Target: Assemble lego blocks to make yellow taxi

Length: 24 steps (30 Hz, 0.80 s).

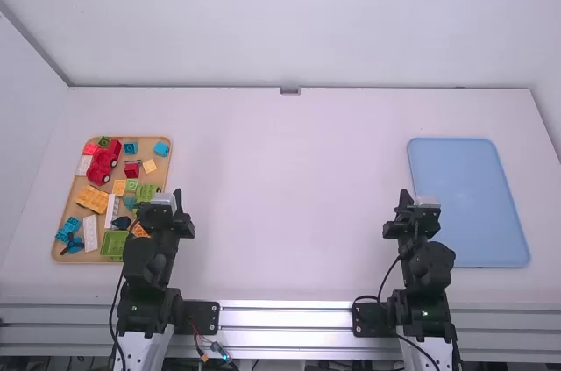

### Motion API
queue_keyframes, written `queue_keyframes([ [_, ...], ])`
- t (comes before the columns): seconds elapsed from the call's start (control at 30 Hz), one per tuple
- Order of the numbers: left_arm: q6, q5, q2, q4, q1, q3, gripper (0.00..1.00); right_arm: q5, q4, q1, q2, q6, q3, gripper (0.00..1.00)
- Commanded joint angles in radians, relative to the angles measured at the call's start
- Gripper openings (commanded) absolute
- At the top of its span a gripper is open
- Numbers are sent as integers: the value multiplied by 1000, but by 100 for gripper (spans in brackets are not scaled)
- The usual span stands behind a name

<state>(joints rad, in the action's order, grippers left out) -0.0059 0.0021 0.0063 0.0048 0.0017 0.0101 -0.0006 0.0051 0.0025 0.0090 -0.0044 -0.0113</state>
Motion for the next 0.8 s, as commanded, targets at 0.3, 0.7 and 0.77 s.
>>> queue_keyframes([
  [0.3,-2,-5,26,1,4,21,4,-5,2,0,33,-7,-25,4],
  [0.7,-14,-47,207,-5,24,160,18,-23,3,15,230,-37,-169,18],
  [0.77,-43,-75,254,-9,31,195,21,-28,3,23,279,-51,-203,22],
])
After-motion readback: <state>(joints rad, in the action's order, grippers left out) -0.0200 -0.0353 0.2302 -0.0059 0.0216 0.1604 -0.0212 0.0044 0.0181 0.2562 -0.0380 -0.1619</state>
